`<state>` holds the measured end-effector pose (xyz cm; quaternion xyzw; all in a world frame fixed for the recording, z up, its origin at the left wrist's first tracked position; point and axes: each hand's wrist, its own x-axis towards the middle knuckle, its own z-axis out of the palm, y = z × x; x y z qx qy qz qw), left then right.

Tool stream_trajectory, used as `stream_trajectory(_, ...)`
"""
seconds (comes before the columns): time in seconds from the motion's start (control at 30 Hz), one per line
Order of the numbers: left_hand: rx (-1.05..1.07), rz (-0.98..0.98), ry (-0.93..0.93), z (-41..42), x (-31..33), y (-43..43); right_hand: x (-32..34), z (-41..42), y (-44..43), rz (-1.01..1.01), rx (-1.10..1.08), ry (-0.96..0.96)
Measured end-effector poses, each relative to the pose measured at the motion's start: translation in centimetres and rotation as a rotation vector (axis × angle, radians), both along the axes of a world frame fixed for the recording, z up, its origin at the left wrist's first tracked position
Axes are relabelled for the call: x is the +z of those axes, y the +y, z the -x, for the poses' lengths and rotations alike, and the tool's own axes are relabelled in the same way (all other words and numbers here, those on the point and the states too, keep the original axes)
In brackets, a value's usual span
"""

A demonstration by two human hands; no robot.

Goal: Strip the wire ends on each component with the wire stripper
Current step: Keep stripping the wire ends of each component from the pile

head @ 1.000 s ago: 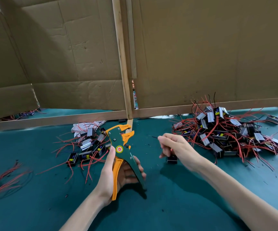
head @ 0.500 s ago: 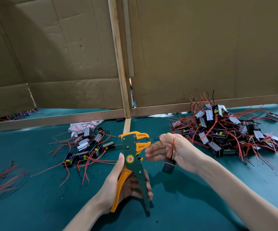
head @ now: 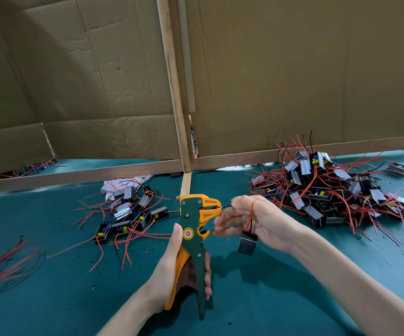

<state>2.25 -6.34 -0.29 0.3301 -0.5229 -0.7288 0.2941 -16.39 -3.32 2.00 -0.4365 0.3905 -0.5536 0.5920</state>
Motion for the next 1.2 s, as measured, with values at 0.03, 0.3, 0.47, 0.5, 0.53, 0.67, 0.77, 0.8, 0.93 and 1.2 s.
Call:
stream_trajectory(0.03,-0.108,0.032,-0.025,-0.4,-0.6,0.0,0.0,0.0,0.1,0.003,0.008,0.008)
stream_trajectory(0.3,-0.23,0.088,-0.032,-1.4,-4.1,-1.1,0.5,0.4,0.3,0.015,-0.041,0.125)
stream_trajectory(0.47,-0.244,0.09,0.029,-1.2,-3.9,-0.7,0.6,0.4,0.3,0.006,0.018,0.044)
stream_trajectory(0.5,-0.25,0.088,0.039,-1.1,-3.9,-0.8,0.5,0.4,0.3,0.013,0.024,0.031)
stream_trajectory(0.53,-0.254,0.079,0.046,-1.1,-3.9,-0.9,0.4,0.4,0.3,0.02,0.024,0.032)
stream_trajectory(0.67,-0.292,0.061,0.054,-1.3,-3.7,-1.2,0.4,0.4,0.3,0.026,0.016,0.057)
stream_trajectory(0.77,-0.293,0.045,0.078,-1.2,-3.6,-1.2,0.4,0.3,0.4,0.021,-0.003,0.029)
stream_trajectory(0.8,-0.295,0.038,0.085,-1.2,-3.6,-1.2,0.4,0.3,0.4,0.023,-0.002,0.02)
stream_trajectory(0.93,-0.303,0.011,0.117,-1.2,-3.3,-1.2,0.5,0.4,0.5,0.023,0.026,0.004)
stream_trajectory(1.2,-0.311,0.017,0.113,-1.3,-3.3,-1.3,0.3,0.4,0.4,0.024,0.019,0.024)
